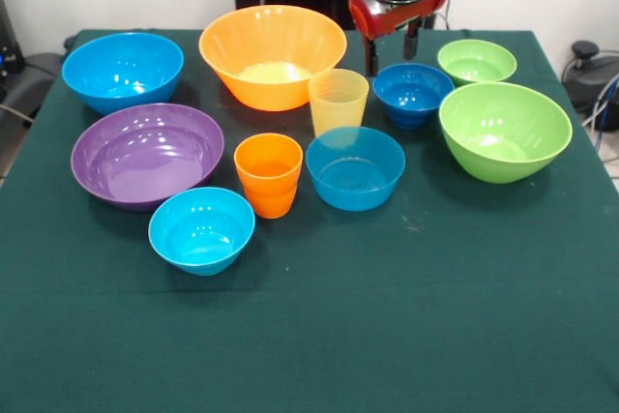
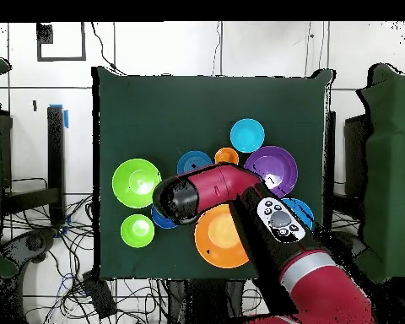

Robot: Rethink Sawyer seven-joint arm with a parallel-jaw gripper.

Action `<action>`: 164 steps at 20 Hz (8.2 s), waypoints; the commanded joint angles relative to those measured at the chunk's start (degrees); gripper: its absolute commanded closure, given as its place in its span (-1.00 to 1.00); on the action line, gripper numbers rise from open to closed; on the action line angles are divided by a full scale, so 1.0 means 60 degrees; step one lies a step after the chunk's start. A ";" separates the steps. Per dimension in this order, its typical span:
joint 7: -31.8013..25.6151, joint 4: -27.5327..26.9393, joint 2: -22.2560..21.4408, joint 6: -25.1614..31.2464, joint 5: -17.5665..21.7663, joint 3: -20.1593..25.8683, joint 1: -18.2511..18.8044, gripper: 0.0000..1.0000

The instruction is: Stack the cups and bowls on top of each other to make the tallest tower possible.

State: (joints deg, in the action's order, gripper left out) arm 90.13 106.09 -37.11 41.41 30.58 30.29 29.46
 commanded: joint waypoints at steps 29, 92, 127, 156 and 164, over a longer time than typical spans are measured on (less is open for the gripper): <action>-0.2043 -0.1208 0.0524 0.0665 0.1262 0.0581 0.0292 -1.00; -0.0551 0.1074 -0.0128 -0.0793 0.2869 0.0426 0.0906 -1.00; -0.1215 -0.0182 0.1129 -0.0062 0.2768 0.0631 0.1102 -1.00; 0.0385 0.0299 0.1120 -0.1364 0.2725 0.0093 -0.0260 -1.00; 0.0006 0.0258 0.1408 -0.1073 0.2211 0.0185 0.0096 -1.00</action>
State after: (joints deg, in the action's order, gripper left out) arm 90.13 108.69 -31.98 36.77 43.09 32.66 29.18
